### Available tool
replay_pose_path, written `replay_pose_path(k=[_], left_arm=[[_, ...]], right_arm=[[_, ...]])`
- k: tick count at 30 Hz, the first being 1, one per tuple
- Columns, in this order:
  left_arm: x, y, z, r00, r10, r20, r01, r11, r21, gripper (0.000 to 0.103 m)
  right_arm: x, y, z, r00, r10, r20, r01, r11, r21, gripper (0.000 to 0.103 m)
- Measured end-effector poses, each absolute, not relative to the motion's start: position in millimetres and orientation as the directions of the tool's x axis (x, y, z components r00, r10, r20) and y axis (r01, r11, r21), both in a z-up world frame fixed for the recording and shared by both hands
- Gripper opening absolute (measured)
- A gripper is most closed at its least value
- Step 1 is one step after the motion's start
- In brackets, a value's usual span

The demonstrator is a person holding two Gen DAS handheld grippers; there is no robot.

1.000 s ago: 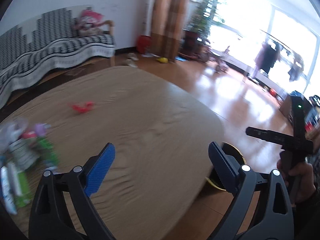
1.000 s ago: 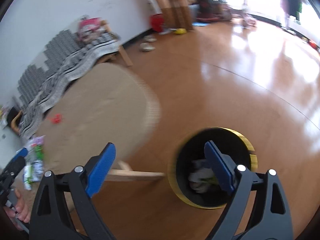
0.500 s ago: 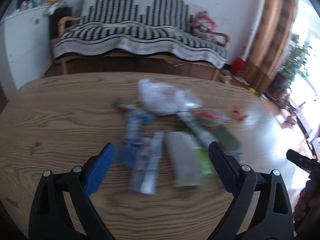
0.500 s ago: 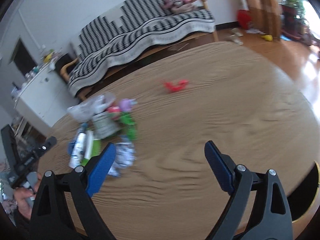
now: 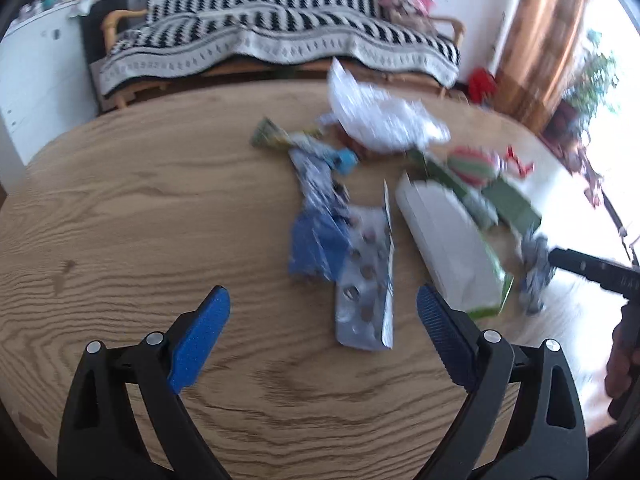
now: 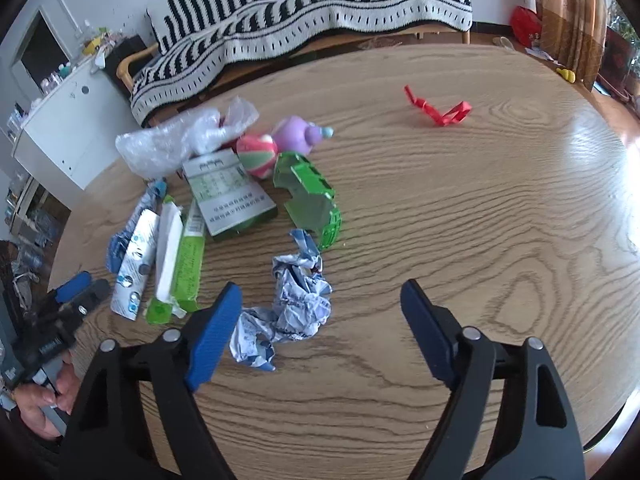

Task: Collect trash
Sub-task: 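Grasp the silver blister pack with the left tool while the right tool grasps crumpled foil, then carry blister pack and foil to the bin and release both into it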

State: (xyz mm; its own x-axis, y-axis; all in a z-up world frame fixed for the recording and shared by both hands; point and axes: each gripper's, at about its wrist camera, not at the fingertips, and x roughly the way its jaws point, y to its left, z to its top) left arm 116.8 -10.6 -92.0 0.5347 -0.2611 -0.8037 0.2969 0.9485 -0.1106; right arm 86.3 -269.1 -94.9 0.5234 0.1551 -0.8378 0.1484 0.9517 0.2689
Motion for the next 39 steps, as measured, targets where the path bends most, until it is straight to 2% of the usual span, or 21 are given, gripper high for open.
replay_pose_path(k=[8,10,13,15,18,32,39], left_arm=[[121,-25,-107,0.523,-0.242,-0.817,0.300,0.950,-0.089,0.091],[121,-28,-107,0.525,-0.239,-0.817,0.297,0.951,-0.087,0.085],[117,-30,-105,0.534,-0.235,-0.812,0.300,0.951,-0.078,0.063],[116,-29,-103,0.532,-0.244,-0.811,0.302,0.949,-0.088,0.039],[112,-29,-100,0.534,-0.250,-0.807,0.303,0.948,-0.093,0.033],[75,-50,-51,0.609,-0.270,-0.745,0.332,0.941,-0.070,0.031],[48,-124,-28,0.598,-0.374,-0.709,0.443,0.891,-0.097,0.031]], right_arm=[[88,-255,-103,0.497,0.166,-0.852,0.103,0.963,0.248,0.068],[88,-252,-102,0.498,0.172,-0.850,0.088,0.965,0.247,0.065],[88,-249,-103,0.493,0.210,-0.844,0.067,0.959,0.277,0.053],[87,-246,-102,0.489,0.248,-0.837,0.043,0.951,0.306,0.042],[84,-242,-97,0.494,0.248,-0.834,0.021,0.955,0.296,0.033],[40,-300,-70,0.584,0.223,-0.780,0.081,0.941,0.329,0.031],[-21,-389,-61,0.648,0.097,-0.755,0.236,0.917,0.321,0.031]])
